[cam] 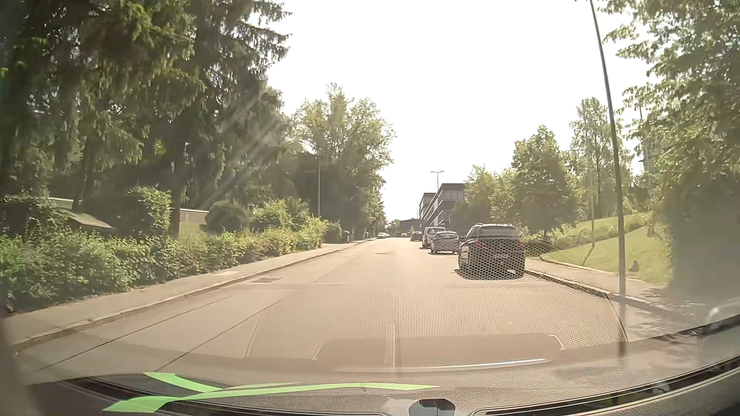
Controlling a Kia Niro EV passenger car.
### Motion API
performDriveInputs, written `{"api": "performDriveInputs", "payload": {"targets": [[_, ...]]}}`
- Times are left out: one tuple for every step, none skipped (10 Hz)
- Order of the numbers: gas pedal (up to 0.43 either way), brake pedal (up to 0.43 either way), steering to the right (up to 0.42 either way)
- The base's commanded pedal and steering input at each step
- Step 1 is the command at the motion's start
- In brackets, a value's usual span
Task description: Follow the waypoints while adhering to traffic rules and regulations
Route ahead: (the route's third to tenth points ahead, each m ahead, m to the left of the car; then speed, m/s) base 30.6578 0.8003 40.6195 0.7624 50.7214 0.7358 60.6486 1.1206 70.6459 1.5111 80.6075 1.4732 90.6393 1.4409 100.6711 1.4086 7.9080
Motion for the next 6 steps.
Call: {"api": "performDriveInputs", "payload": {"targets": [[0.189,0.0,-0.005],[0.189,0.0,-0.006],[0.189,0.0,-0.006],[0.189,0.0,-0.005],[0.189,0.0,-0.006],[0.189,0.0,-0.005]]}}
